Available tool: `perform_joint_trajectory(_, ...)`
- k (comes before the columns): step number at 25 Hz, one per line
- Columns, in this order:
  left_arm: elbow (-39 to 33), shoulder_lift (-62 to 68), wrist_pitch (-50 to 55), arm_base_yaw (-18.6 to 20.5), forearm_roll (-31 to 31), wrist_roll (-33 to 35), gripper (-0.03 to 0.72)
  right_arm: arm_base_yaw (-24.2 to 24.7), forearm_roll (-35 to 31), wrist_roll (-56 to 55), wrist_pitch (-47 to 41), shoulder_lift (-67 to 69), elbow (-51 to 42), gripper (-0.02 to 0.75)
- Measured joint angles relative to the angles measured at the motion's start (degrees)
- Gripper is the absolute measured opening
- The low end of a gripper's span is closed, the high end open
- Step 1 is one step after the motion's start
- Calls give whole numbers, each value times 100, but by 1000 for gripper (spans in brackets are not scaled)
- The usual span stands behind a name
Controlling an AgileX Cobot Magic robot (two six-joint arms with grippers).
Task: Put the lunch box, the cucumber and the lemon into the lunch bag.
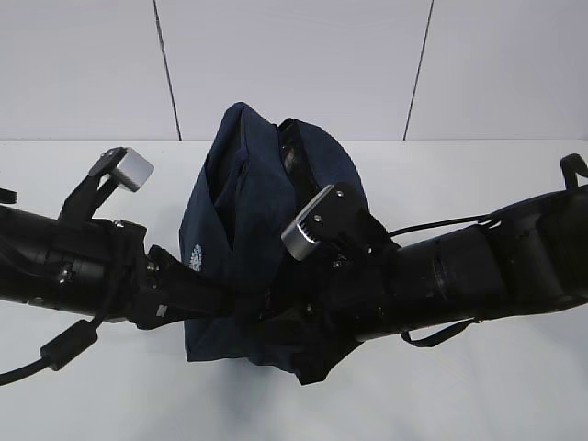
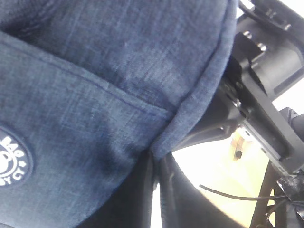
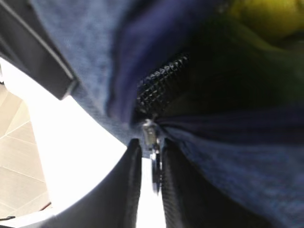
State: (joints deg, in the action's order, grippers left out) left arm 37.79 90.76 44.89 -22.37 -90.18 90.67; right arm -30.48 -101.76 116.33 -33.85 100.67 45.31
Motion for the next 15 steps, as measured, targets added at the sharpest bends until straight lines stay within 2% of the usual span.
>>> perform_joint_trajectory(7, 0, 0, 0, 0, -10, 0, -7, 0, 0, -156, 136, 0, 0, 134)
perform_joint_trajectory(9, 0, 0, 0, 0, -10, 0, -7, 0, 0, -179, 154, 0, 0, 101)
perform_joint_trajectory(12, 0, 0, 0, 0, -10, 0, -7, 0, 0, -197, 198, 0, 0, 8)
perform_joint_trajectory(15, 0, 0, 0, 0, -10, 0, -7, 0, 0, -220, 201, 0, 0, 8)
